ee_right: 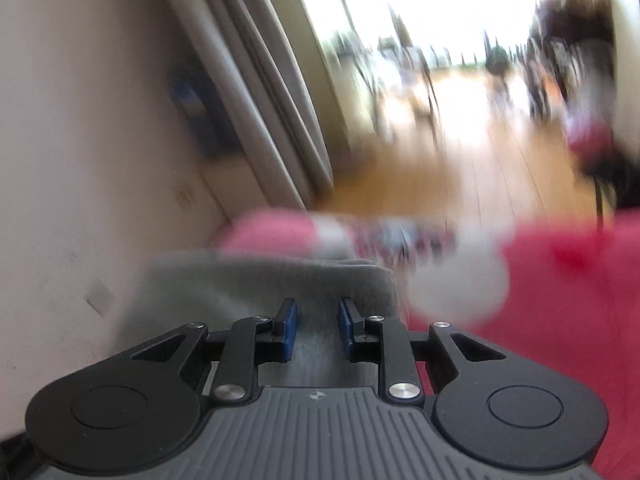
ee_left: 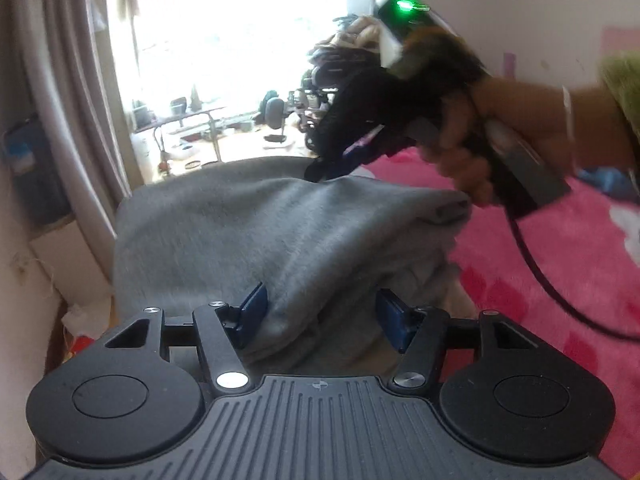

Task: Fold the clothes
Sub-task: 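Lower the grey pants bundle onto the folded clothes stack with both grippers, then open both grippers and pull them back from the stacked bundle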

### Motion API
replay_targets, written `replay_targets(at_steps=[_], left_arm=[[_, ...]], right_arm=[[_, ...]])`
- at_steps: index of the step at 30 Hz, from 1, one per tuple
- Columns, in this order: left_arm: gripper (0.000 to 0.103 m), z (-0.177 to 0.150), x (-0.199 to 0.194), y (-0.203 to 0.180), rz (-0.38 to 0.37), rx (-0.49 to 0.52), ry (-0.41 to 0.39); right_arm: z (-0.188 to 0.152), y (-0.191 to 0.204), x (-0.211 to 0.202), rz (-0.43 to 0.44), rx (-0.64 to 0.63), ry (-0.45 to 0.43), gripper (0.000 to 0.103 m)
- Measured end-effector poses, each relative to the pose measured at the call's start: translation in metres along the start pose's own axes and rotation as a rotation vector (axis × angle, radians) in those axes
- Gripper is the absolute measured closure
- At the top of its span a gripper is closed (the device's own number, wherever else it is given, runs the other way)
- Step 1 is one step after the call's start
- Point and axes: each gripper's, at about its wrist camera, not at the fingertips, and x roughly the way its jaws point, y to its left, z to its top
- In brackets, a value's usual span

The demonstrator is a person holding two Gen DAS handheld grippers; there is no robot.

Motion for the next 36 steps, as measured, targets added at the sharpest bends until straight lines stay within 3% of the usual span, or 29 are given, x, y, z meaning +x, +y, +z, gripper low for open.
replay_targets(at_steps=[2,4,12,15,18,21,23,25,29,32,35,36], left_arm=[[0.039,-0.002,0.0,-0.003,0.003,0.023,0.005],[0.039,-0.005,-0.002,0.0,-0.006,0.019,0.003],[0.036,-0.017,0.001,-0.013,0.024,0.118,-0.012],[0.035,-0.02,0.001,-0.016,0.037,0.15,-0.007],[0.035,-0.021,0.0,-0.014,0.026,0.161,-0.001],[0.034,-0.017,-0.002,-0.014,0.017,0.162,0.007],[0.033,-0.018,-0.001,-0.014,0.016,0.166,0.006],[0.033,-0.018,0.0,-0.014,0.017,0.17,0.006],[0.033,-0.019,0.0,-0.015,0.025,0.173,0.011],[0.033,-0.017,0.0,-0.017,0.035,0.173,0.017],[0.033,-0.011,-0.009,-0.019,0.05,0.149,0.012],[0.033,-0.008,-0.013,-0.019,0.059,0.143,0.01]], right_arm=[[0.002,-0.003,-0.001,-0.031,0.026,-0.016,0.077],[0.007,-0.001,-0.017,-0.038,0.035,-0.086,0.077],[0.015,0.097,0.007,0.322,-0.308,0.082,0.077],[0.001,0.116,0.059,0.189,-0.329,0.182,0.085],[0.004,0.098,0.069,0.133,-0.199,0.125,0.102],[0.016,0.066,0.044,0.06,-0.115,0.031,0.101],[0.021,0.046,0.017,0.019,-0.121,-0.045,0.092],[0.02,0.03,-0.014,0.032,-0.188,-0.065,0.092],[-0.009,0.023,-0.062,0.221,-0.299,0.008,0.093],[-0.056,0.013,-0.068,0.116,-0.455,0.109,0.092],[-0.082,-0.021,-0.087,0.01,-0.415,0.107,0.088],[-0.084,-0.028,-0.098,0.017,-0.378,0.094,0.088]])
